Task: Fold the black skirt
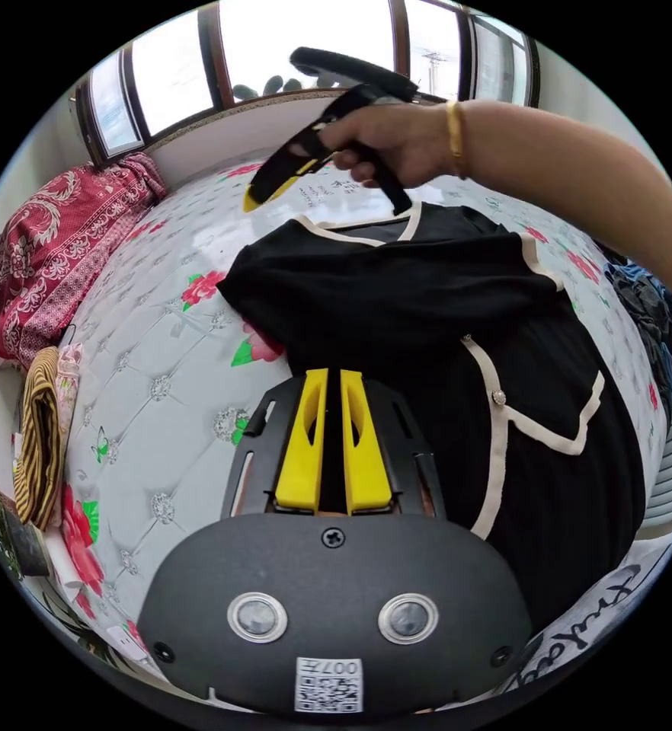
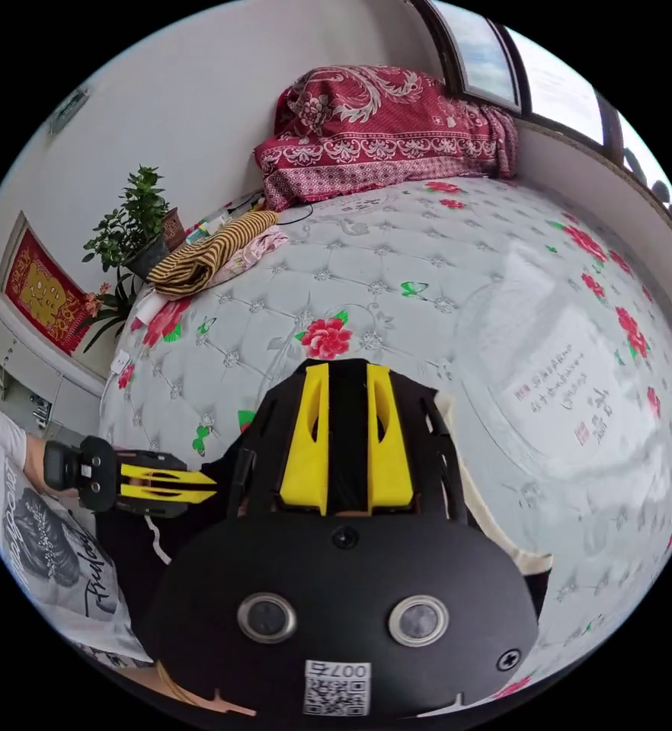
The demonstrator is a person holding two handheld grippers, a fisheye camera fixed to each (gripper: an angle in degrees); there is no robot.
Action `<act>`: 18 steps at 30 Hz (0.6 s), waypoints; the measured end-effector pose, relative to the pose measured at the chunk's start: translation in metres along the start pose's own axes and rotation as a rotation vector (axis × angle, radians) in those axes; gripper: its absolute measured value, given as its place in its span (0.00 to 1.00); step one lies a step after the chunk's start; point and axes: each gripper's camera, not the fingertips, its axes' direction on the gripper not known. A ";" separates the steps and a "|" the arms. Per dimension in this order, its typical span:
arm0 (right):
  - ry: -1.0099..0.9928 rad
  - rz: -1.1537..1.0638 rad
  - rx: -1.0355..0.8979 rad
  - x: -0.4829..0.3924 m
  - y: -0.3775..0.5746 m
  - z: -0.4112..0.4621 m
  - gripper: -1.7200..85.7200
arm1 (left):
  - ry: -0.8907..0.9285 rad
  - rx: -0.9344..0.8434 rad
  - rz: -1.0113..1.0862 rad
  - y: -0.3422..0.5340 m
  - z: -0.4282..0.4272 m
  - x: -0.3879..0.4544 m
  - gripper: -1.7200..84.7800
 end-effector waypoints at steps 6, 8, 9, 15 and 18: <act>0.245 0.230 -0.037 0.017 0.166 -0.079 0.07 | 0.016 0.054 -0.043 -0.015 -0.012 -0.015 0.03; 0.245 0.301 -0.035 0.019 0.204 -0.087 0.07 | -0.003 0.019 -0.011 -0.025 0.000 -0.010 0.03; 0.222 0.343 -0.033 0.022 0.222 -0.086 0.07 | -0.028 -0.001 -0.001 -0.031 0.011 -0.006 0.02; 0.251 0.405 0.025 0.038 0.233 -0.083 0.07 | -0.065 -0.054 0.004 -0.057 0.030 -0.006 0.02; 0.262 0.384 0.128 0.021 0.227 -0.124 0.08 | -0.061 -0.026 -0.058 -0.060 0.005 -0.018 0.02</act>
